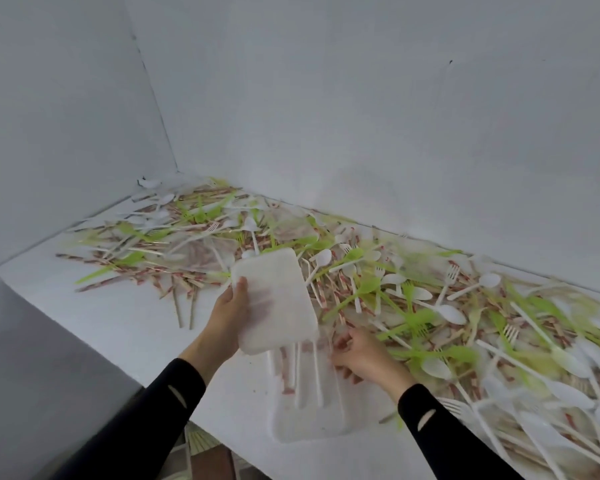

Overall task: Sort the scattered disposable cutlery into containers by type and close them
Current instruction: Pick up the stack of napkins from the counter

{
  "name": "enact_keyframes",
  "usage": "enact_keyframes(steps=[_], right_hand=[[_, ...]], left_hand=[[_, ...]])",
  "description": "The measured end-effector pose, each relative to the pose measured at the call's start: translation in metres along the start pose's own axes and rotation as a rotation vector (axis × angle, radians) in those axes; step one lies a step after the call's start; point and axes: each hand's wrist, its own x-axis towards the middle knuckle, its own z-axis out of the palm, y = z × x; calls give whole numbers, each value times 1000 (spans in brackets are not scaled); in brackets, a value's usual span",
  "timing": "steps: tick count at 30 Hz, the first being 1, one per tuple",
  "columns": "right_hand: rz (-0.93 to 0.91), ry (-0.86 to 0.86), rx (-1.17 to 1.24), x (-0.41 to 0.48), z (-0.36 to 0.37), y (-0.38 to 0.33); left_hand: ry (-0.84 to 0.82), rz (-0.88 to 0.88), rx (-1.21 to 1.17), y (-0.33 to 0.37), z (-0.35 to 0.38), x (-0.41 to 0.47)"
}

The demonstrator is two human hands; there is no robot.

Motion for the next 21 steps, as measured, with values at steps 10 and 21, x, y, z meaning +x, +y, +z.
enact_keyframes(steps=[10, 21], right_hand=[[-339, 450, 544, -30, -71, -28], [-643, 273, -57, -30, -59, -28]], left_hand=[[-112, -124, -70, 12, -9, 19], [-396, -221, -12, 15, 55, 25]])
